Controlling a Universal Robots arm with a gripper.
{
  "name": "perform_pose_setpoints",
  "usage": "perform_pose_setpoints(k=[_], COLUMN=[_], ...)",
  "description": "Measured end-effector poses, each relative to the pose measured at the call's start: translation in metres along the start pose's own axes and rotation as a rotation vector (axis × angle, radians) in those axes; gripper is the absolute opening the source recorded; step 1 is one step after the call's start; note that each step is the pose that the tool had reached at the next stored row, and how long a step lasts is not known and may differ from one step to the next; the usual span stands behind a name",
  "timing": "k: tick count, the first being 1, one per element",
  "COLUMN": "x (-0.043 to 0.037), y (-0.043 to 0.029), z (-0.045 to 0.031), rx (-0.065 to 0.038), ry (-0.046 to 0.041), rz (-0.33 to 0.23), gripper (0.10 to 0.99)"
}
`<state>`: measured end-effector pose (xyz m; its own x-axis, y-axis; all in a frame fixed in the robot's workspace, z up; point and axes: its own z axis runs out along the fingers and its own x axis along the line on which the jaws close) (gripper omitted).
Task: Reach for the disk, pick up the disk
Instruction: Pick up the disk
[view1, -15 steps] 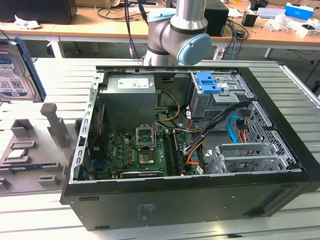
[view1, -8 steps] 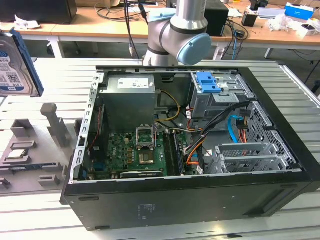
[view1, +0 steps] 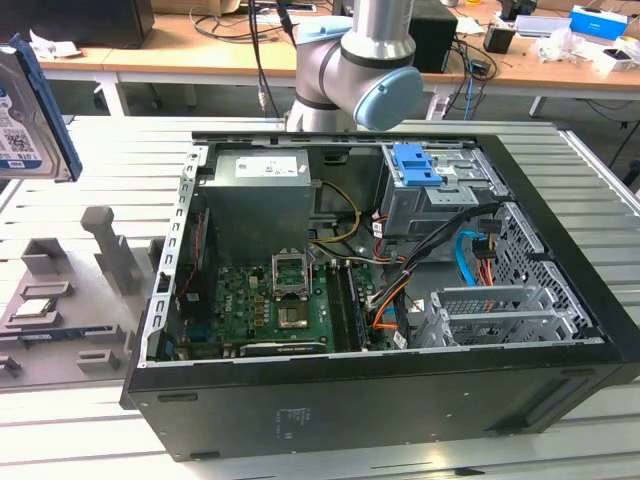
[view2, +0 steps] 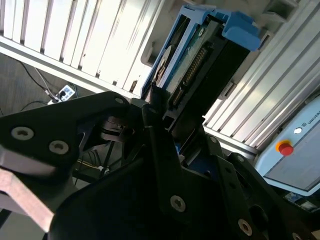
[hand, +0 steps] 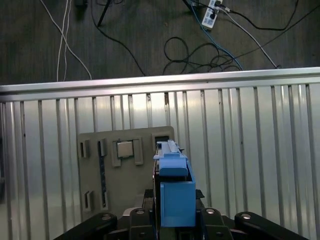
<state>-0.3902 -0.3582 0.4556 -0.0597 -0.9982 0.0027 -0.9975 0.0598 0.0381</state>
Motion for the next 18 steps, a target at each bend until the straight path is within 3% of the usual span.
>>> perform_pose_setpoints(k=[8, 12, 18], x=[-0.0001, -0.0002, -0.0001], y=[0.0006, 0.0017, 0.0023], z=[-0.0167, -0.0531, -0.069], rx=[0.0, 0.0, 0.0], ry=[0.0, 0.0, 0.0], rz=[0.0, 0.0, 0.0], gripper=[0.369, 0.369, 0.369])
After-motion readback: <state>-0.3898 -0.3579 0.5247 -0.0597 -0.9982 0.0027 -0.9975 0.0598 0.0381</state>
